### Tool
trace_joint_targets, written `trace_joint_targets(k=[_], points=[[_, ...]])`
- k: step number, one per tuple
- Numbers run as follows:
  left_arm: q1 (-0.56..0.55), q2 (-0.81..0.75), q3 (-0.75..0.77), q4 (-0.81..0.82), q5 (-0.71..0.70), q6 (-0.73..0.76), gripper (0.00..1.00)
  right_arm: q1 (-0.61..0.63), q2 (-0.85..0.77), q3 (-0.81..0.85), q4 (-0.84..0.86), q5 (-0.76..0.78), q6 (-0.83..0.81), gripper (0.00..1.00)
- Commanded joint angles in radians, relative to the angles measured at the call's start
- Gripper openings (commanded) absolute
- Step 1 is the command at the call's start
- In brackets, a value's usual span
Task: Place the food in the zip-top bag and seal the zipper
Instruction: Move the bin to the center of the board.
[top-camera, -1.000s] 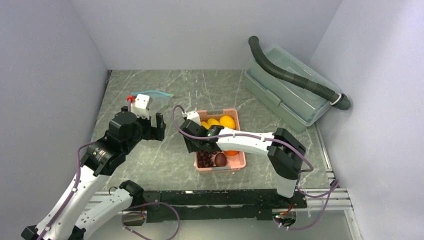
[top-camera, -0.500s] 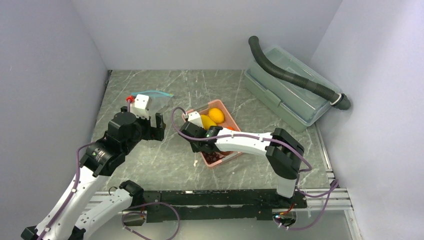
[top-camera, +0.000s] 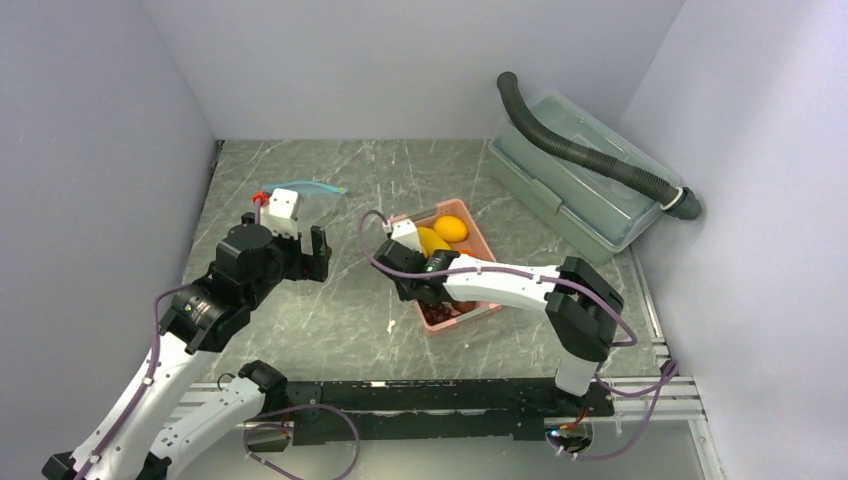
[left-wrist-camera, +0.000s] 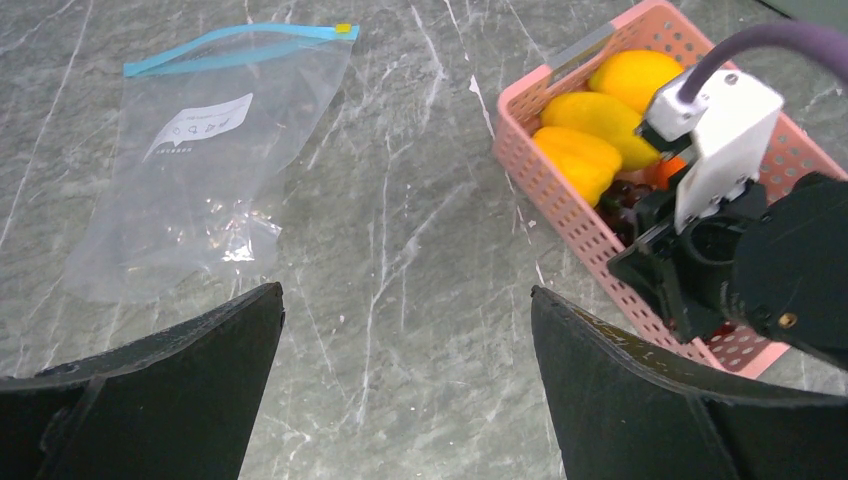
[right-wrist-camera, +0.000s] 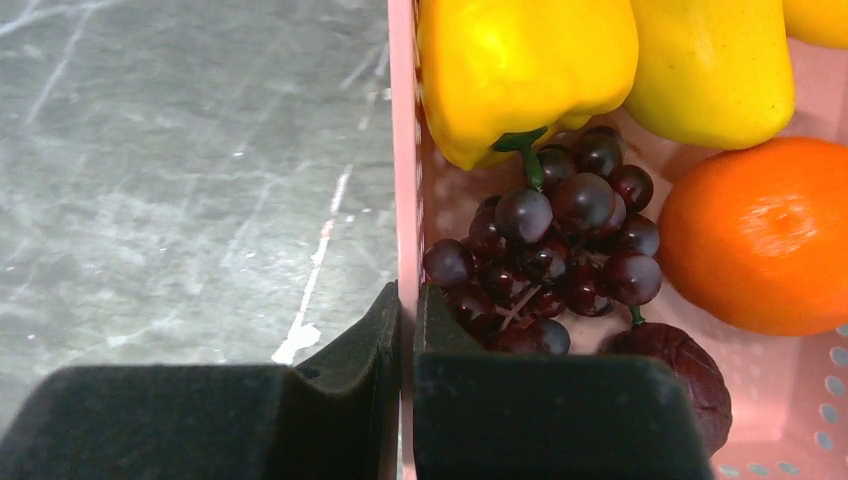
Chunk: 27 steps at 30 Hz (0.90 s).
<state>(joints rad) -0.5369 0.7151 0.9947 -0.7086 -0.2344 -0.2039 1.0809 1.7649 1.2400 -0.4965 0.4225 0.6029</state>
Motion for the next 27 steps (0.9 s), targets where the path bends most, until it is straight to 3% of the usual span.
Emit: trace_joint_targets(k=[1,10,27], points=[[0.005,-0.003,0.008,0.014,-0.016,0.008,0.99,-0.043,-0.098,-0.038,0.002,0.082,0.022,0.0],[0.005,0.001,0.009,0.015,-0.013,0.009,0.99,-0.131,-0.208,-0.147,0.032,0.066,0.073,0.0],[0.005,0.009,0.008,0.014,-0.013,0.008,0.99,-0.151,-0.214,-0.186,0.016,0.088,0.113,0.0]])
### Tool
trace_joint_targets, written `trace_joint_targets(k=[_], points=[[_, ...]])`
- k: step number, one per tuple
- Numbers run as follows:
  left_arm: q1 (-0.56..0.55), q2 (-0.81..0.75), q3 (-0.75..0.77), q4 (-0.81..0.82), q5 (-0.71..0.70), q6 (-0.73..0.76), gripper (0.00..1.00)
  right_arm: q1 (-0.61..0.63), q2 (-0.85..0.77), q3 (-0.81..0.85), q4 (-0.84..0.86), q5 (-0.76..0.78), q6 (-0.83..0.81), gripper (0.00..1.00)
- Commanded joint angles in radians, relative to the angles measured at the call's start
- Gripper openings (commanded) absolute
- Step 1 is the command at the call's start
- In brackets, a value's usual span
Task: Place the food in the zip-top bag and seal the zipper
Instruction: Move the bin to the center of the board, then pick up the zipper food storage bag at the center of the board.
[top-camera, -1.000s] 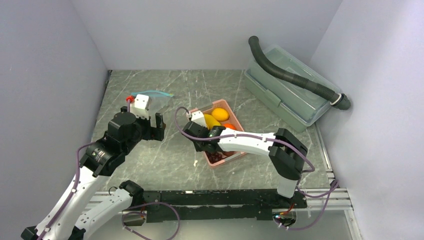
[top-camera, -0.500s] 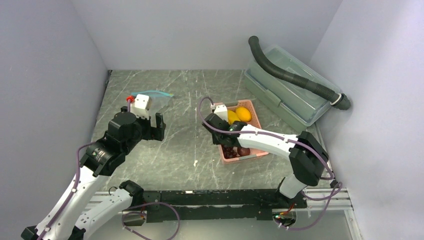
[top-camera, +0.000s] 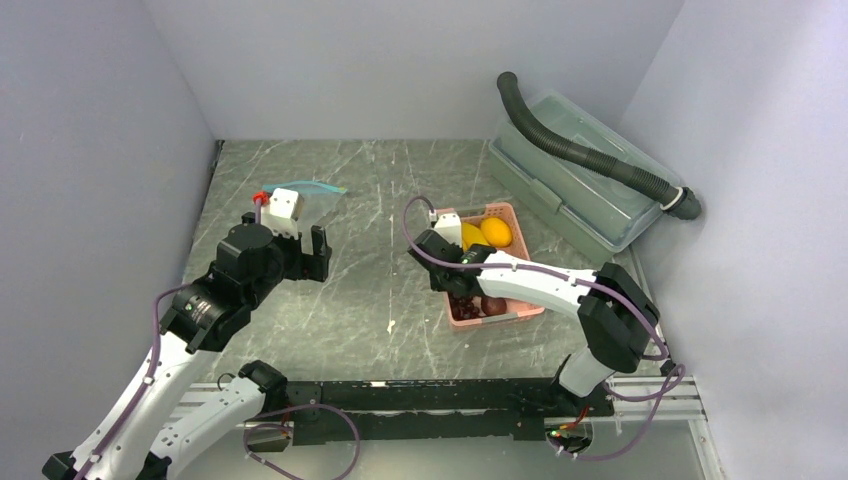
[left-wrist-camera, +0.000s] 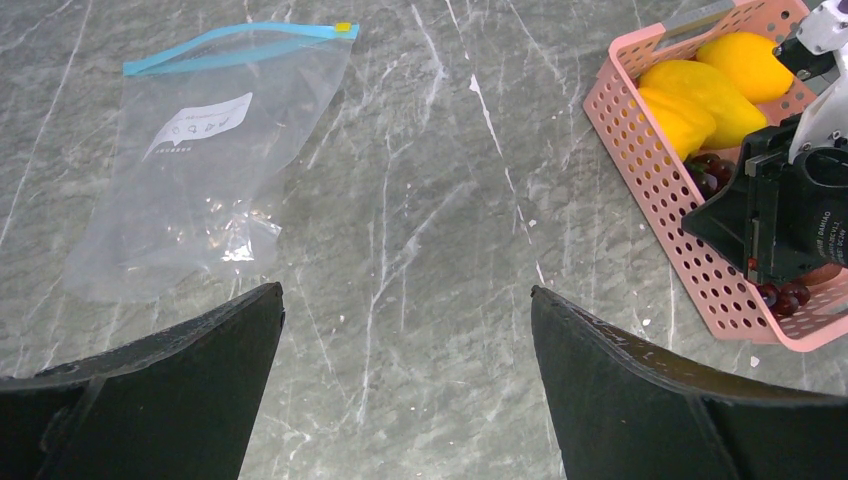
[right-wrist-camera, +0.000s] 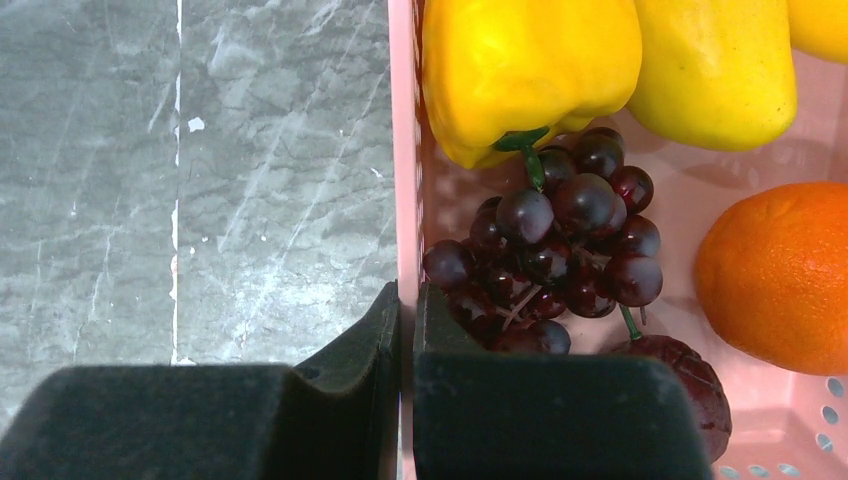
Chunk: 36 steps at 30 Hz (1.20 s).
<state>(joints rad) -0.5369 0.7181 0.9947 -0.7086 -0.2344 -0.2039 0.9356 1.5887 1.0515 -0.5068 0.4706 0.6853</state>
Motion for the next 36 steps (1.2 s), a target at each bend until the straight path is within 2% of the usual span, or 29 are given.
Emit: trace_joint_targets(k=[1,4,11,22,29,36], points=[[0.005,0.007,0.008,0.014,-0.013,0.009,0.99,-0.005,-0.045,0.001,0.029,0.038,0.03,0.03],[0.005,0.007,0.009,0.012,-0.015,0.008,0.99,-0.005,-0.061,0.002,0.026,0.042,0.03,0.13],[0.005,0.004,0.007,0.012,-0.022,0.009,0.99,-0.004,-0.121,-0.004,0.027,0.042,0.024,0.48],[0.005,0.018,0.005,0.007,-0.069,-0.017,0.99,-0.004,-0.237,0.004,0.065,-0.009,-0.001,0.56],[0.006,0.058,0.011,-0.017,-0.239,-0.054,0.99,-0.001,-0.278,-0.002,0.107,-0.075,-0.019,0.59],[0.008,0.203,0.097,-0.096,-0.371,-0.083,0.99,0.002,-0.318,-0.048,0.123,-0.11,-0.022,0.6]])
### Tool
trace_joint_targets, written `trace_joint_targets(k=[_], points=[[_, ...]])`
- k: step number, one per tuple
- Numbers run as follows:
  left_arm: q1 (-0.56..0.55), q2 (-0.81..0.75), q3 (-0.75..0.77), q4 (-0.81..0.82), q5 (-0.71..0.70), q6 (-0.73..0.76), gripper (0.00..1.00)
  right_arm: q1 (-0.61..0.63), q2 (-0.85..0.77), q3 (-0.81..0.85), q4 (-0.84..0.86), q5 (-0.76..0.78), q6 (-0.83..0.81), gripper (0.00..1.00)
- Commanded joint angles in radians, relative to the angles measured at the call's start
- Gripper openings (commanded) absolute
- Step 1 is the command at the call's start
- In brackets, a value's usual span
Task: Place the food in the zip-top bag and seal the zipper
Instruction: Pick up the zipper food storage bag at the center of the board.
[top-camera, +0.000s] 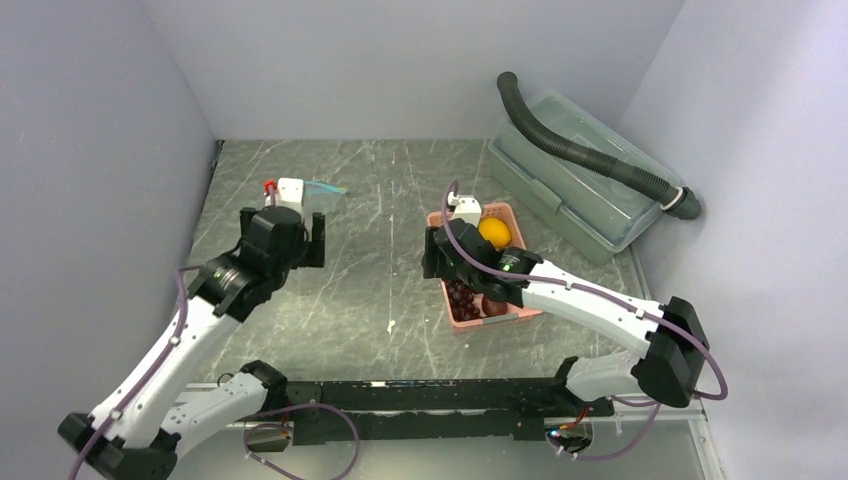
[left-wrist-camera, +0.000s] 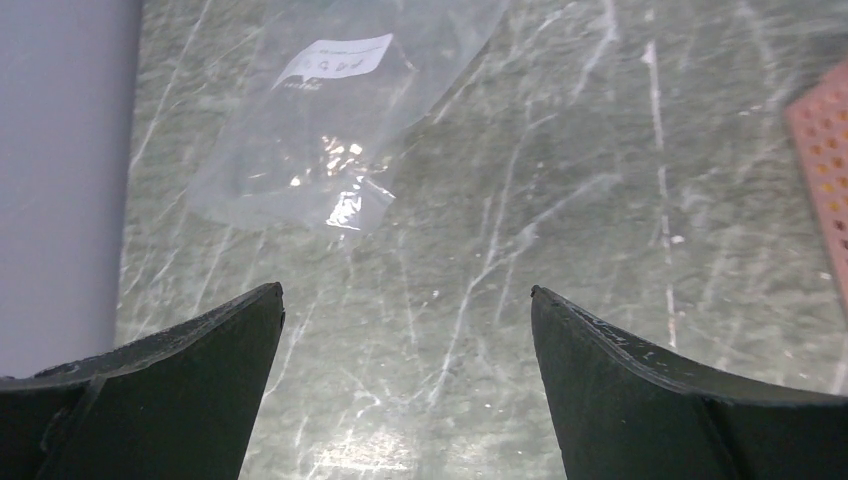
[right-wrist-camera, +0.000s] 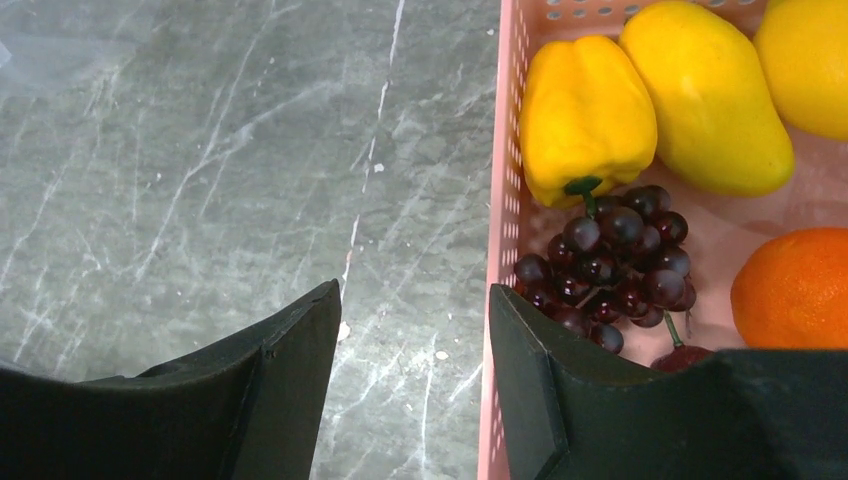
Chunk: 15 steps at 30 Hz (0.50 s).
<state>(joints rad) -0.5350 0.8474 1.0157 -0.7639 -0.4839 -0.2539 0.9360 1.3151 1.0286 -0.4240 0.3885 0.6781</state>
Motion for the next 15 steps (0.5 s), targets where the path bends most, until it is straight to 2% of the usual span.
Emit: trace_joint_targets(k=[1,8,15], points=[[0.007,0.091,0.086,-0.04,-0.127,-0.03,0.99,0.001,-0.052,-0.035,0.047,-0.034,-0.02,0.6],[0.043,0.237,0.202,-0.072,-0.119,-0.018,0.99,0.001,-0.103,-0.081,0.076,-0.061,-0.033,0.61],[0.172,0.41,0.293,-0.1,0.003,0.035,0.98,0.001,-0.186,-0.109,0.067,-0.05,-0.05,0.62]])
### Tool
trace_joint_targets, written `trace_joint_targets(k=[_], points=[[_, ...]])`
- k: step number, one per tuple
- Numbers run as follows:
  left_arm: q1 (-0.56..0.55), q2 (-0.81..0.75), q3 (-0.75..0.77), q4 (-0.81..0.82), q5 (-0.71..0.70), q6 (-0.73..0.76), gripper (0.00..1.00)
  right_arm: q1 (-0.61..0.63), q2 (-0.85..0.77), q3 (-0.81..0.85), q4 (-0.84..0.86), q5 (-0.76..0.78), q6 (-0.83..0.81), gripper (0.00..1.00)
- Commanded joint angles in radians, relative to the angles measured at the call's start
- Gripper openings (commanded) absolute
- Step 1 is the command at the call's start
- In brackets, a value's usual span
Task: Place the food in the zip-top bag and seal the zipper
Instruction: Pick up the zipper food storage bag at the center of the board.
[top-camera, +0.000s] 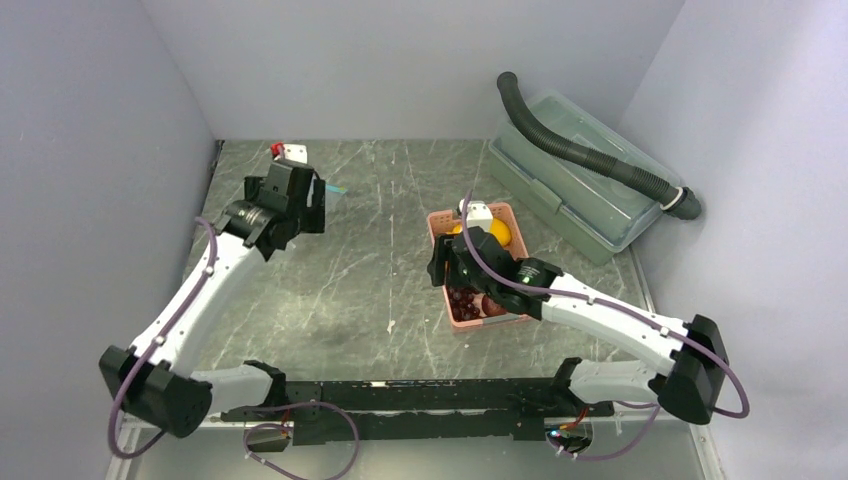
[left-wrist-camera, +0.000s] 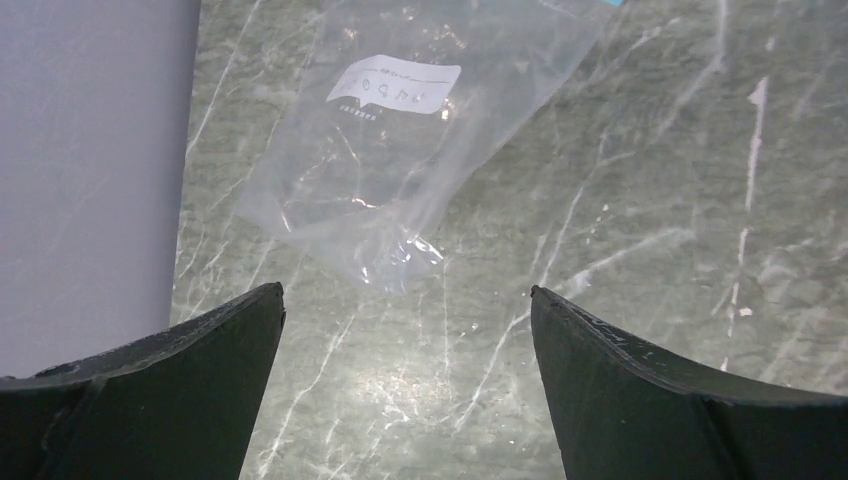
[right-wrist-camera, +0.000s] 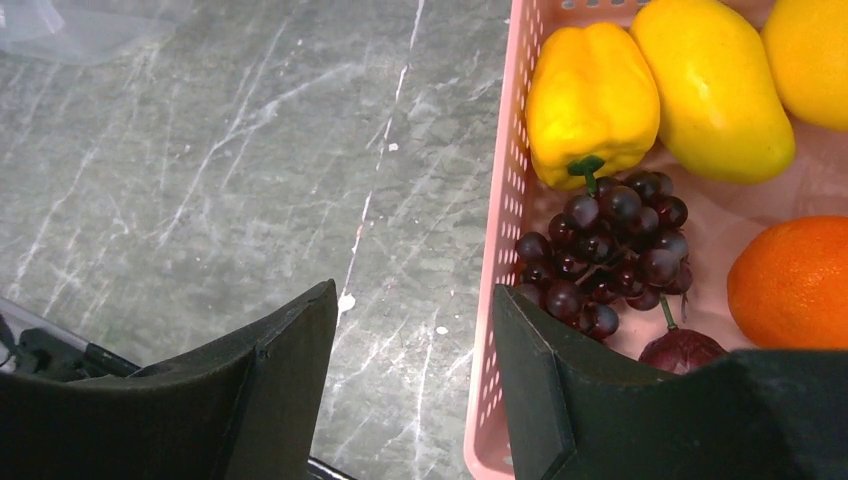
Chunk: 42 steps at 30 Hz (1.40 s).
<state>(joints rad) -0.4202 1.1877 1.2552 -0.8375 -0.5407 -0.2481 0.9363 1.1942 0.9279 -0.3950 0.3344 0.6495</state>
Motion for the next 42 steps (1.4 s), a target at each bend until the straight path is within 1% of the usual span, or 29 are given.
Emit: trace_joint_targets(k=[1,3,8,18,24,33,37,40,42], points=[[0.07,0.092,0.061,-0.028,0.066,0.032,0.97,0.001,-0.077,-0.012,0.036,0.006,-0.023,0.62],[0.094,0.129,0.073,-0.024,0.095,0.037,0.94,0.001,-0.101,-0.021,0.034,0.009,-0.027,0.63],[0.138,0.225,0.101,-0.032,0.15,0.039,0.9,0.001,-0.152,-0.046,0.035,0.012,-0.032,0.64],[0.152,0.361,0.152,-0.032,0.093,0.06,0.8,-0.001,-0.197,-0.059,0.038,-0.01,-0.042,0.64],[0.182,0.441,0.195,-0.033,0.077,0.066,0.76,-0.001,-0.226,-0.067,0.033,-0.018,-0.05,0.65],[0.216,0.558,0.257,-0.041,0.113,0.056,0.66,-0.001,-0.26,-0.086,0.027,-0.011,-0.044,0.65],[0.223,0.573,0.244,-0.035,0.115,0.059,0.59,-0.002,-0.273,-0.095,0.026,-0.008,-0.04,0.65],[0.225,0.576,0.235,-0.03,0.116,0.061,0.51,-0.002,-0.277,-0.1,0.027,-0.007,-0.037,0.65],[0.227,0.579,0.233,-0.03,0.115,0.062,0.44,-0.001,-0.277,-0.101,0.027,-0.01,-0.035,0.65]])
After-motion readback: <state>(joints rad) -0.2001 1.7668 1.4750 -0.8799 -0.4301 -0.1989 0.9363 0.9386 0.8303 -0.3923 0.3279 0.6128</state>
